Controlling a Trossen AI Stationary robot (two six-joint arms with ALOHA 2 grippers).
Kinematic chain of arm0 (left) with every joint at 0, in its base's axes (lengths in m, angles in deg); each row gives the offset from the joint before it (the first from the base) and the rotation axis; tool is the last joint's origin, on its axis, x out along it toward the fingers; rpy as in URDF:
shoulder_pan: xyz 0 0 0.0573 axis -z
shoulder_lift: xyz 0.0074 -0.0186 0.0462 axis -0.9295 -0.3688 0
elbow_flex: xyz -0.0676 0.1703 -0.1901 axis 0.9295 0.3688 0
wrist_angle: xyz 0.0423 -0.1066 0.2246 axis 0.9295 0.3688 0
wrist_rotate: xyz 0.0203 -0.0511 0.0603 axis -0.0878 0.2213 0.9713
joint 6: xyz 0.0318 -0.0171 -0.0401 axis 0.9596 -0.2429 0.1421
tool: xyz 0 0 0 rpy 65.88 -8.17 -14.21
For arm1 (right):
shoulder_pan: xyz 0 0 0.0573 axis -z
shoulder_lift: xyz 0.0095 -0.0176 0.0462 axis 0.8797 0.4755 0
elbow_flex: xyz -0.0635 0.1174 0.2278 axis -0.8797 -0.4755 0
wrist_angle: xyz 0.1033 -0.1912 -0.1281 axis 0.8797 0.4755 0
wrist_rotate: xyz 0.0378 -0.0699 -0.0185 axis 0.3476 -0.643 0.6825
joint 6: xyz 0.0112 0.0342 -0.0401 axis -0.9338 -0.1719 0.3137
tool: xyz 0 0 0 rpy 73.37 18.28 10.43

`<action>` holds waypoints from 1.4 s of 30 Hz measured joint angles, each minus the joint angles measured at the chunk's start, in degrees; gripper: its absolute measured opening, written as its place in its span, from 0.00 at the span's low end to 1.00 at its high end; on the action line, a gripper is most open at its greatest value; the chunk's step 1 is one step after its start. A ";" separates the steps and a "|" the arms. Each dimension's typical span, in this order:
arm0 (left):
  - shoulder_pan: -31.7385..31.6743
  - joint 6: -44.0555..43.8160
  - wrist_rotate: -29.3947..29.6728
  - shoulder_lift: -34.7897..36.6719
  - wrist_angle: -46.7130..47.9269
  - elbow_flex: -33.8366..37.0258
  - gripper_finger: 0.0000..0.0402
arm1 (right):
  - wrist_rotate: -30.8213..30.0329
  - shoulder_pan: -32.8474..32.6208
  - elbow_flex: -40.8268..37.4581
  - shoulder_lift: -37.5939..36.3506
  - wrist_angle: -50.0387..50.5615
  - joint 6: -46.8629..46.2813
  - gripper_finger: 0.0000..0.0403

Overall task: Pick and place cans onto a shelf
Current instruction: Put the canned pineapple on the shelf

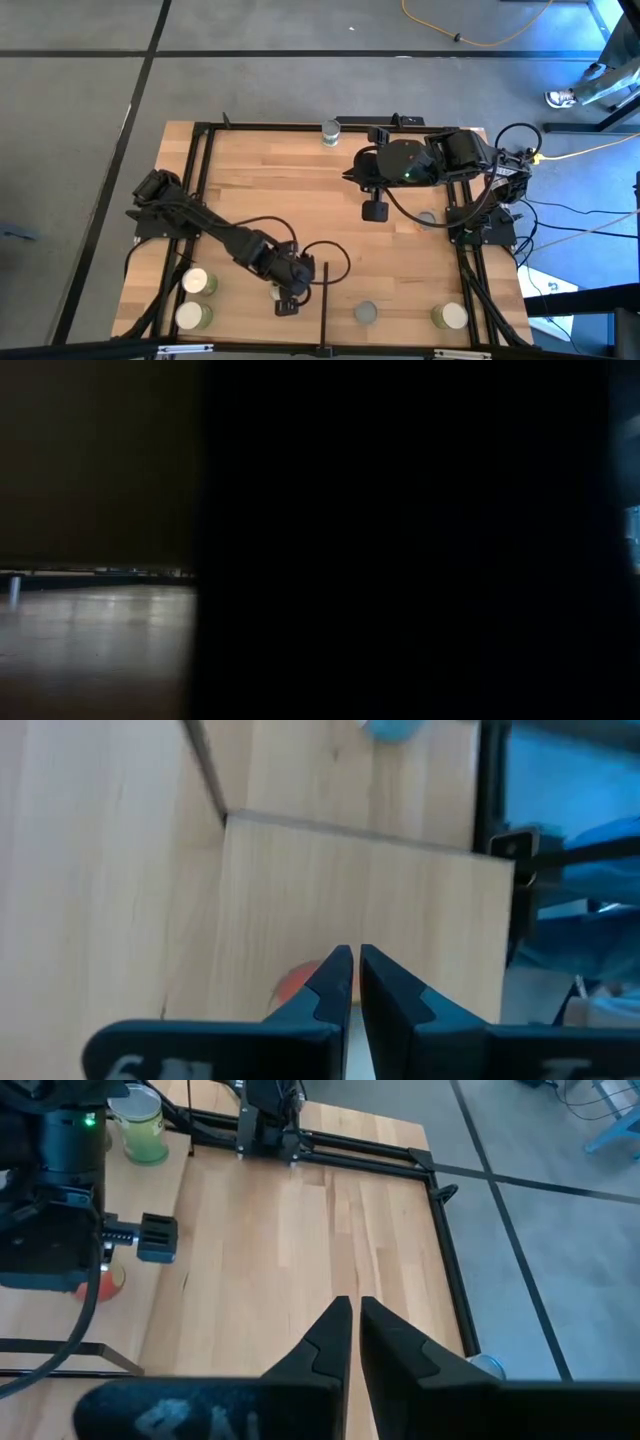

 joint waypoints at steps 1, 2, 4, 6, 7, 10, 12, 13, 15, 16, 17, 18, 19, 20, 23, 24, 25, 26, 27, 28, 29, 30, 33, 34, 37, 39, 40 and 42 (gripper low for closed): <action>0.29 -0.57 -0.08 0.00 0.80 0.00 0.04 | 0.01 0.00 0.00 0.00 0.00 0.00 0.07; 0.58 -0.81 -0.40 0.00 1.46 0.00 0.04 | 0.02 0.00 0.00 0.00 -0.01 0.00 0.07; 1.20 -1.66 -1.30 0.00 1.74 0.00 0.04 | 0.02 0.00 0.00 0.00 -0.07 0.00 0.07; 1.75 -2.83 -1.75 0.02 1.72 0.00 0.04 | 0.02 0.00 0.00 0.00 -0.09 0.00 0.07; 2.10 -3.29 -1.94 0.05 1.78 0.00 0.04 | 0.02 0.00 0.00 0.00 -0.11 0.00 0.07; 2.97 -4.41 -2.94 0.28 2.88 0.00 0.04 | 0.02 0.00 0.00 0.00 -0.16 0.00 0.07; 3.54 -5.67 -2.98 0.28 3.53 0.00 0.04 | 0.02 0.00 0.00 0.00 -0.22 0.03 0.07; 3.85 -6.26 -3.06 0.28 3.97 0.00 0.04 | 0.03 0.00 0.00 0.00 -0.25 0.05 0.07; 4.36 -7.23 -3.10 0.28 4.46 0.00 0.04 | 0.85 0.00 0.00 0.00 -0.39 0.09 0.07; 4.70 -7.89 -3.09 0.28 4.61 0.00 0.04 | 1.15 0.00 0.00 0.00 -0.50 0.13 0.07; 4.99 -8.45 -3.10 0.28 4.79 0.00 0.04 | 1.46 0.00 0.00 0.00 -0.50 0.15 0.07; 5.28 -8.94 -3.10 0.28 4.79 0.00 0.04 | 1.97 0.00 0.00 0.00 -0.50 0.17 0.07; 5.62 -9.73 -3.18 0.28 4.78 0.00 0.04 | 2.34 0.00 0.00 0.00 -0.49 0.17 0.07; 5.92 -10.30 -3.46 0.28 4.84 0.00 0.04 | 2.47 0.00 0.00 0.00 -0.48 0.19 0.07; 6.95 -12.29 -4.48 0.28 5.13 0.00 0.04 | 2.47 -0.02 0.01 0.00 -0.48 0.17 0.07; 7.33 -13.04 -4.46 0.28 5.46 0.00 0.04 | 2.47 -0.02 0.00 0.00 -0.48 0.17 0.07; 7.70 -13.69 -4.50 0.28 5.76 0.00 0.04 | 2.45 -0.02 0.02 0.00 -0.48 0.17 0.07; 8.05 -14.44 -4.50 0.28 5.97 0.00 0.04 | 2.47 -0.02 0.02 0.00 -0.48 0.17 0.07; 8.45 -15.25 -4.51 0.28 6.06 0.00 0.04 | 2.47 -0.02 0.02 0.00 -0.48 0.17 0.07; 8.86 -16.08 -4.52 0.28 6.11 0.00 0.04 | 2.46 -0.02 0.02 0.00 -0.48 0.17 0.07; 9.25 -17.04 -4.54 0.28 6.12 0.00 0.04 | 2.47 -0.02 0.02 0.00 -0.48 0.19 0.07; 9.68 -17.94 -4.55 0.28 6.12 0.00 0.04 | 2.47 -0.02 0.02 0.00 -0.48 0.17 0.07; 11.00 -19.93 -4.53 0.28 6.22 -0.13 0.04 | 2.47 -0.02 0.02 0.00 -0.48 0.17 0.07; 11.24 -20.08 -4.37 0.31 6.67 -0.59 0.04 | 2.47 -0.02 0.02 0.00 -0.48 0.20 0.07; 11.40 -20.06 -1.89 1.39 7.23 -2.75 0.04 | 2.47 -0.02 0.02 0.00 -0.50 0.17 0.07; 11.18 -19.35 1.68 2.48 7.90 -4.31 0.04 | 2.47 -0.02 0.02 0.02 -0.74 0.20 0.07; 11.13 -19.19 3.58 2.83 9.62 -5.44 0.04 | 2.47 0.00 0.02 0.02 -0.97 0.18 0.07; 11.15 -20.41 6.78 3.12 15.81 -7.70 0.04 | 2.45 -0.02 0.02 0.01 -0.93 0.20 0.07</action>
